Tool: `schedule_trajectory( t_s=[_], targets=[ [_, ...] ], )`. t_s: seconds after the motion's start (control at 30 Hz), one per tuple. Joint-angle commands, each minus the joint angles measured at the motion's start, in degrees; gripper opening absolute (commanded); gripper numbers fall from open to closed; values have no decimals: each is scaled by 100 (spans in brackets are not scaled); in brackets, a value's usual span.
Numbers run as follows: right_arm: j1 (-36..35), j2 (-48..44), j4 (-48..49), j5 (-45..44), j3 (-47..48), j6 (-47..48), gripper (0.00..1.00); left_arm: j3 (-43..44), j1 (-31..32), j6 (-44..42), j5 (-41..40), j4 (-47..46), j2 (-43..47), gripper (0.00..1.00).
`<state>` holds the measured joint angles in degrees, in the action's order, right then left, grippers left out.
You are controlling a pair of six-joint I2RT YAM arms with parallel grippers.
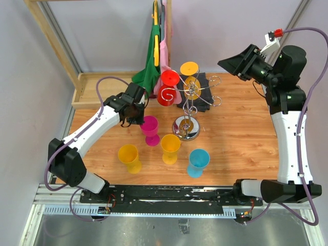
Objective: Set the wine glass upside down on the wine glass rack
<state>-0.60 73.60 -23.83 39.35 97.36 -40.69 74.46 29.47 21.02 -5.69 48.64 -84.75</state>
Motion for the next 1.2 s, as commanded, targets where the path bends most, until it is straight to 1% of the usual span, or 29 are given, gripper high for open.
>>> schedule_trajectory(
  t_s=[0.0, 0.03, 0.07, 0.2, 0.37, 0.5, 0.57, 0.67, 0.73, 0.87, 1.0, 1.17],
  targets=[
    [113, -133, 205, -86, -64, -49, 54, 190, 58, -50, -317, 87, -6, 5],
    [113, -140, 202, -92, -73, -57, 54, 205, 58, -53, -369, 118, -2, 1],
    [115, -148, 208, -101, -86, -62, 54, 227, 58, -65, -419, 145, 1, 0],
    [114, -207, 204, -121, -144, -62, 54, 319, 61, -44, -666, 239, 64, 0],
    [117, -289, 198, -112, -191, -78, 53, 762, 58, 34, -1526, 560, 282, 0],
    [114, -350, 213, -116, -225, -128, 53, 1197, 58, 76, -2368, 682, 513, 0],
    [115, -364, 217, -103, -234, -132, 53, 1459, 60, 101, -2757, 758, 589, 0],
    [113, -392, 217, -83, -226, -154, 53, 1941, 58, 163, -3129, 859, 713, 0],
    [113, -410, 233, -61, -228, -172, 53, 2385, 58, 233, -3355, 1013, 782, 0],
    [113, -452, 277, -43, -245, -198, 53, 3177, 60, 234, -3821, 995, 992, 0],
    [111, -502, 449, 20, -357, -315, 53, 3431, 60, 124, -3747, 409, 1263, 0],
    [104, -552, 526, 31, -399, -307, 53, 3407, 64, -108, -3000, -624, 1653, 0]
  ],
)
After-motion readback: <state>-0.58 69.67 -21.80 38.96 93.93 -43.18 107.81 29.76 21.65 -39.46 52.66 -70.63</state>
